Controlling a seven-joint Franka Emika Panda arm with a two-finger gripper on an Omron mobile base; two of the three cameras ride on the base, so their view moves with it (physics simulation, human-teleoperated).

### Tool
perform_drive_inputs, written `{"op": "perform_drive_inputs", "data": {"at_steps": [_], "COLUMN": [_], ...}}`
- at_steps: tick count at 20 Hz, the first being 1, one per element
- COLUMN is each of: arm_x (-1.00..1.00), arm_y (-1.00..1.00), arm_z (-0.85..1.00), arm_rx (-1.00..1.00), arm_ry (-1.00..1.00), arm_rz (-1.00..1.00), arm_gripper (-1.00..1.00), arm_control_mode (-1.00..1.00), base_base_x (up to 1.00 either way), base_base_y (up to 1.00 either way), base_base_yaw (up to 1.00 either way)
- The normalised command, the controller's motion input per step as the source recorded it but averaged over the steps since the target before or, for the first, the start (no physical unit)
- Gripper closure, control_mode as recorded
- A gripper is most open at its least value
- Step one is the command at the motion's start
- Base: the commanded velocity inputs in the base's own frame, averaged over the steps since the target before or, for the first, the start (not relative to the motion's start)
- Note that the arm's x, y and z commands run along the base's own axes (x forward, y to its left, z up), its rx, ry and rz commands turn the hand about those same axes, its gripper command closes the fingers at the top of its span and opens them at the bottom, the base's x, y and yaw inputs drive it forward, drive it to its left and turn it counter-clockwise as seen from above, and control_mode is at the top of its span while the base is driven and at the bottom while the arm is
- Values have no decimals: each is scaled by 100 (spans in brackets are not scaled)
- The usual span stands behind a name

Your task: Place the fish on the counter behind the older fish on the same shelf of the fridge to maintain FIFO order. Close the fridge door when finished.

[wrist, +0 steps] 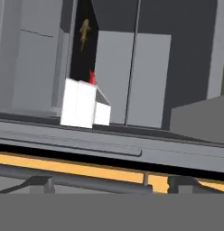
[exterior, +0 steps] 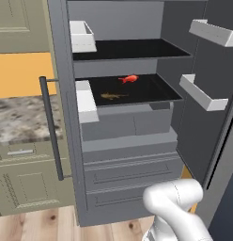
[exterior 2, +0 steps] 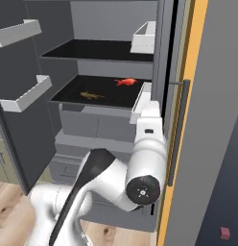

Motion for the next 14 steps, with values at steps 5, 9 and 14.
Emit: {"op": "perform_drive_inputs", "data": {"at_steps": [5, 9, 14], "arm_x": [11, 44, 52], "arm_y": [-64, -33, -27], "arm_z": [-7, -25, -29], "arm_rx": [4, 5, 2], "arm_ry": [-9, -6, -5], "arm_rz": [17, 23, 26], "arm_gripper": [-100, -100, -100], "arm_control_mode": [-100, -100, -100], "base_base_x": [0, 0, 0], "base_base_y": [0, 0, 0], "base_base_yaw": [0, 0, 0]}}
